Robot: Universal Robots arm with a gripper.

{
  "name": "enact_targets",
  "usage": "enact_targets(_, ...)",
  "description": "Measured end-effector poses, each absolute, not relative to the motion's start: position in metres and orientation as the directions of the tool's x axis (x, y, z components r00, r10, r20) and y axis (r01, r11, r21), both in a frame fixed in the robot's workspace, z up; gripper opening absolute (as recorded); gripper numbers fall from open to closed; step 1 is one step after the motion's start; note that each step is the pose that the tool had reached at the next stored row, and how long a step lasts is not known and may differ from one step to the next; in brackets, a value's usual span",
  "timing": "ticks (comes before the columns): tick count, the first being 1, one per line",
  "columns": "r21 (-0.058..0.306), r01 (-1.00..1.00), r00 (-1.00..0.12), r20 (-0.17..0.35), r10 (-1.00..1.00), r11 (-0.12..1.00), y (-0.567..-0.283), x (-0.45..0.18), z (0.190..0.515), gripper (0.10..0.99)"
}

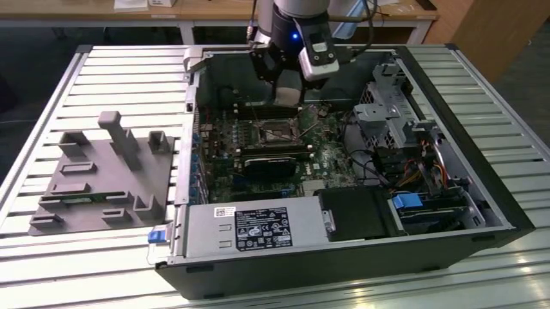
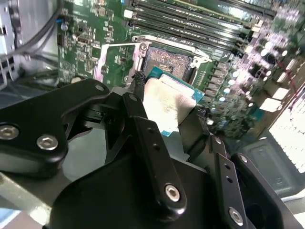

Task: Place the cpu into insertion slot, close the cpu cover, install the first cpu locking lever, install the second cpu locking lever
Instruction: 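Place the cpu into insertion slot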

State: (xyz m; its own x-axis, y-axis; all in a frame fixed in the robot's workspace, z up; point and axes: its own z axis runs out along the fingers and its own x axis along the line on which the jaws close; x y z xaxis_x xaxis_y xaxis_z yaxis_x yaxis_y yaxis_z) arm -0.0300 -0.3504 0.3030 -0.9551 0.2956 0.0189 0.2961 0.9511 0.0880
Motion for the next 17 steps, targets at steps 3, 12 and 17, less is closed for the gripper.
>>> enact_targets(3, 0.088, 0.347, -0.938, 0.019, 0.347, 0.934, -0.3504, -0.0300, 0.3015, 0.537)
enact_targets(12, 0.088, 0.494, -0.869, 0.019, 0.495, 0.865, -0.3504, -0.0300, 0.2973, 0.537)
enact_targets(17, 0.088, 0.571, -0.820, 0.019, 0.572, 0.816, -0.3504, -0.0300, 0.2952, 0.537)
